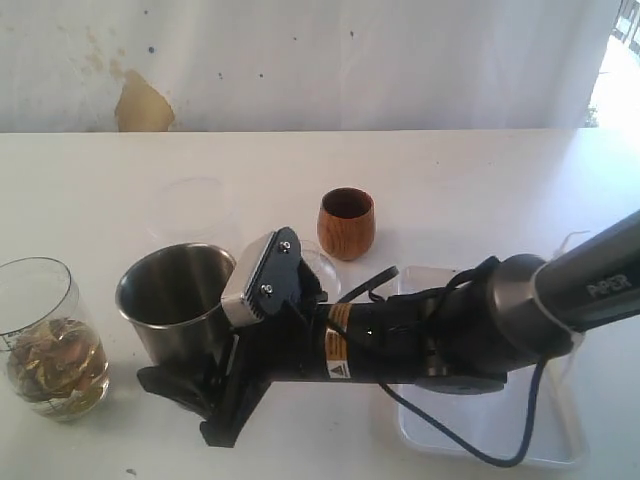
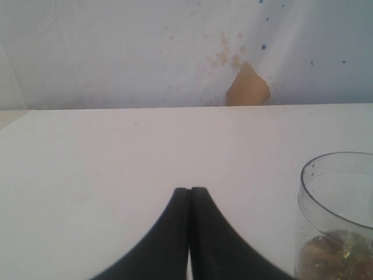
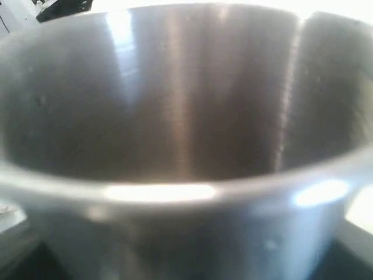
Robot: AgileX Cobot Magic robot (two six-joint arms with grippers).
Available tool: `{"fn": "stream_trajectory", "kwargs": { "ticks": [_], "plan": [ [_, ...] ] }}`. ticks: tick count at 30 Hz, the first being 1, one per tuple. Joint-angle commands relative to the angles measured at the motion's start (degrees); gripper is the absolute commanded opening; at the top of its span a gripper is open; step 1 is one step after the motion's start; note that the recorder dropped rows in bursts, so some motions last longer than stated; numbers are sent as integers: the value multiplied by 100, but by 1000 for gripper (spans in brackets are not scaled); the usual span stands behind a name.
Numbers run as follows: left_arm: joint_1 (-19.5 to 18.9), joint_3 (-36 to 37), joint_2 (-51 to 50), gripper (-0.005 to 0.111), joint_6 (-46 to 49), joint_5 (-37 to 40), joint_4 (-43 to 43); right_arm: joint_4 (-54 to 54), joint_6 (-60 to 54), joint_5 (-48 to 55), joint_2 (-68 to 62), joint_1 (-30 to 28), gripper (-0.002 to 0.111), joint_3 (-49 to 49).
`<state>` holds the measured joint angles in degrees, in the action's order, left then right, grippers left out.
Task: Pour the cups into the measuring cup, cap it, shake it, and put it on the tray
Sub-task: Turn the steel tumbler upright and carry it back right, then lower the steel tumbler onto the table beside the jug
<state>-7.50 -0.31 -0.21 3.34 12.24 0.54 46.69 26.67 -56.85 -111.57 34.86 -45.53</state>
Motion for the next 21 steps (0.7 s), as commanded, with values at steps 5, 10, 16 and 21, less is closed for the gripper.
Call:
{"fn": "stream_trajectory", "kwargs": {
  "ticks": [5, 10, 16, 21],
  "plan": [
    [21, 31, 21, 0, 10, -65, -11, -111, -618, -518, -590, 6, 0, -570],
    [21, 31, 21, 0, 10, -65, -11, -100, -649, -490, -959, 6, 0, -850],
    [21, 31, 21, 0, 10, -65, -11, -78, -753, -513, -1331, 6, 0, -1071],
    [21, 31, 21, 0, 10, -65, -11, -99, -891, -374, -1393, 6, 0, -1100]
  ]
}}
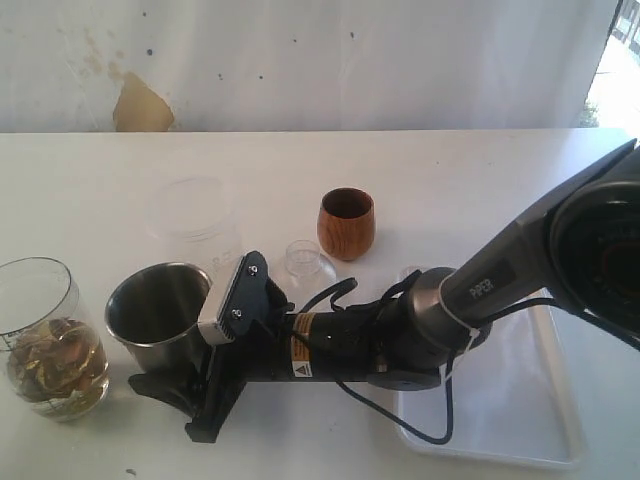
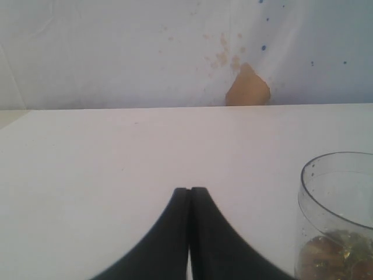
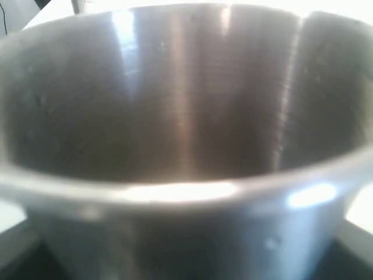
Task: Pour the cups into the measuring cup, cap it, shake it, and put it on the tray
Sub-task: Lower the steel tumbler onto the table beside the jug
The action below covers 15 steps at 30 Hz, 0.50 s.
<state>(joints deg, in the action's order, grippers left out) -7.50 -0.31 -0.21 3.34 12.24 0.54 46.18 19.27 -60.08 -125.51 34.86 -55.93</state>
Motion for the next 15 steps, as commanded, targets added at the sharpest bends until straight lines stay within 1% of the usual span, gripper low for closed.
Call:
{"fn": "stream_trajectory", "kwargs": {
  "ticks": [1, 5, 8, 10, 13, 15],
  "plan": [
    [21, 31, 21, 0, 10, -65, -11, -49, -150, -11, 1, 6, 0, -60],
    [21, 31, 21, 0, 10, -65, -11, -49, -150, 0, 1, 6, 0, -60],
    [21, 31, 21, 0, 10, -65, -11, -49, -150, 52, 1, 6, 5, -60],
    [21, 31, 21, 0, 10, -65, -11, -49, -150, 93, 1, 6, 13, -60],
    [21, 31, 21, 0, 10, -65, -11, -49, -150, 117, 1, 6, 28, -60],
    [21, 31, 21, 0, 10, -65, -11, -49, -150, 117, 1, 6, 42, -60]
  ]
}}
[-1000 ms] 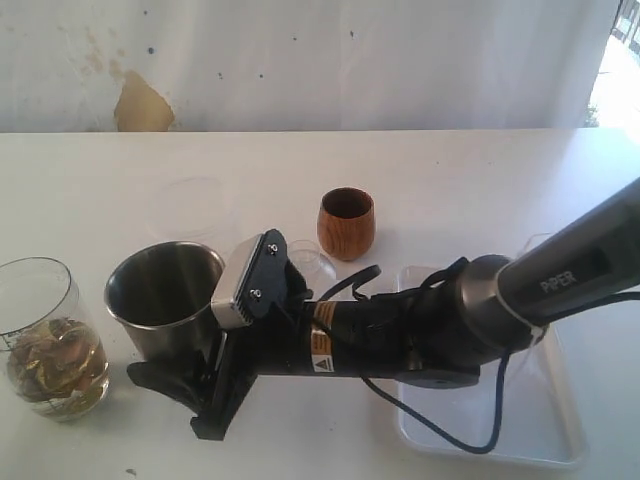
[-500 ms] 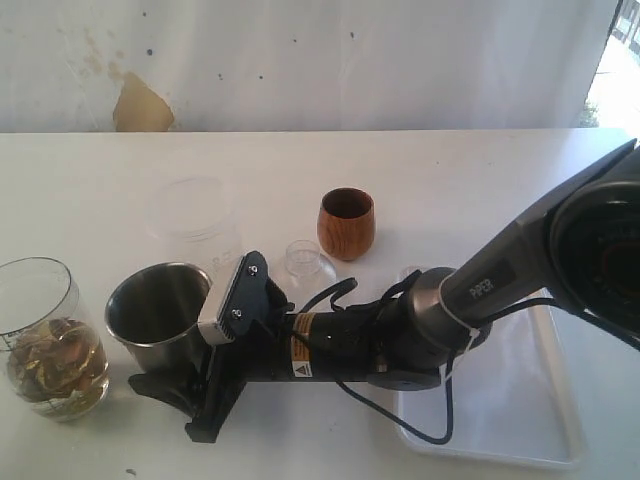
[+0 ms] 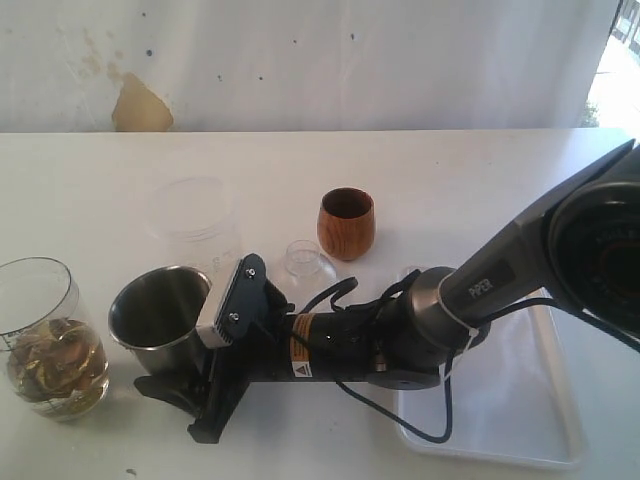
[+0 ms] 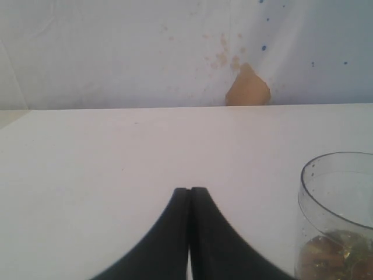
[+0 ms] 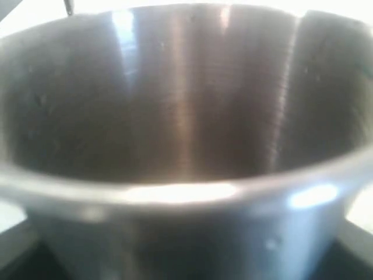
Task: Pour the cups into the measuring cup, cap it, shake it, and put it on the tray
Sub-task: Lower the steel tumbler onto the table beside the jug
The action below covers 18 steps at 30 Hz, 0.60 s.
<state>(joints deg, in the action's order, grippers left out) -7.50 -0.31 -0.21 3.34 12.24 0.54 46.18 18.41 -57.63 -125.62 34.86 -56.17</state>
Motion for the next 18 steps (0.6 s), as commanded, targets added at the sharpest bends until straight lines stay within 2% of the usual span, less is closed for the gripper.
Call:
{"fn": "stream_trajectory", "kwargs": {
  "ticks": [1, 5, 7, 18],
  "plan": [
    [21, 31, 21, 0, 10, -65, -11, -49, -64, -128, 12, 6, 47, -36],
    [21, 31, 21, 0, 10, -65, -11, -100, -64, -96, 12, 6, 68, -36],
    [21, 31, 21, 0, 10, -65, -11, -137, -64, -58, 12, 6, 73, -36],
    [21, 31, 21, 0, 10, -65, -11, -137, -64, 48, 12, 6, 74, -36]
  ]
}}
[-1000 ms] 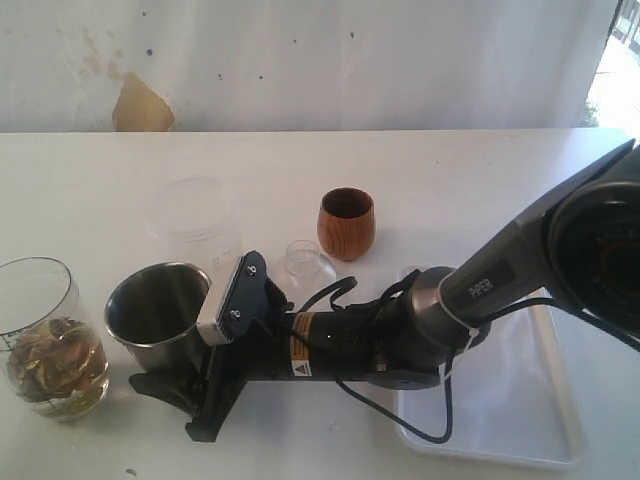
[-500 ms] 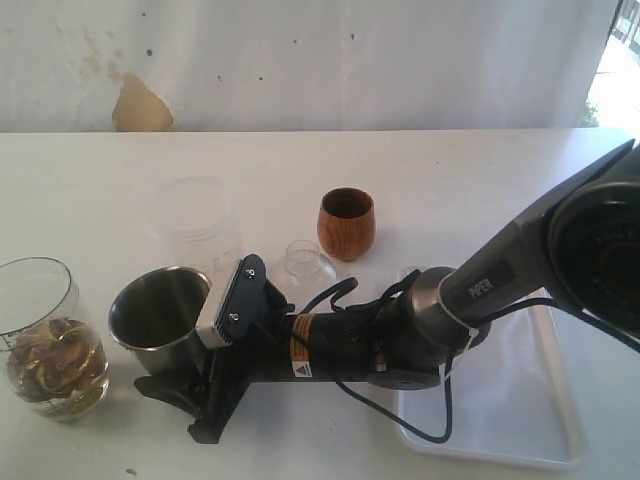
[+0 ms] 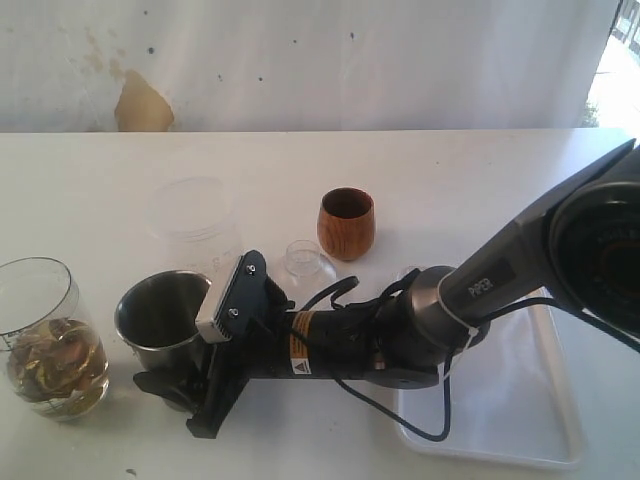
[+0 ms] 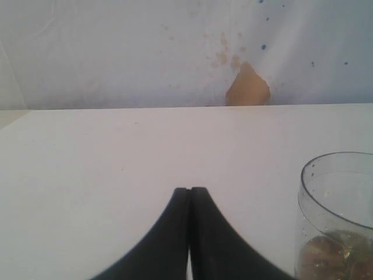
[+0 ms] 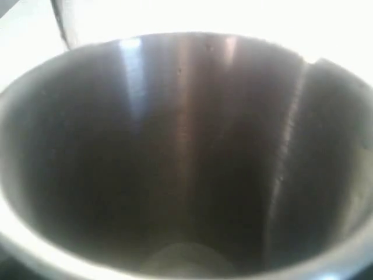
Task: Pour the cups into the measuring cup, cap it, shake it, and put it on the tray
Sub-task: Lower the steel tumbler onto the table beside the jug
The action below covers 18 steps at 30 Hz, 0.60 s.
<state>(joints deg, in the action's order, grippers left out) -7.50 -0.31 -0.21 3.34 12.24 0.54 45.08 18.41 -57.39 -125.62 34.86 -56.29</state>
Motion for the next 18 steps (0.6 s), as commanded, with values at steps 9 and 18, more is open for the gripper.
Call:
{"fn": "stream_trajectory", "kwargs": {
  "ticks": [9, 18],
  "plan": [
    [21, 31, 21, 0, 10, -65, -11, -49, -64, 24, 24, 6, 74, -24],
    [21, 31, 21, 0, 10, -65, -11, -158, -48, 72, 104, 6, 95, -24]
  ]
}}
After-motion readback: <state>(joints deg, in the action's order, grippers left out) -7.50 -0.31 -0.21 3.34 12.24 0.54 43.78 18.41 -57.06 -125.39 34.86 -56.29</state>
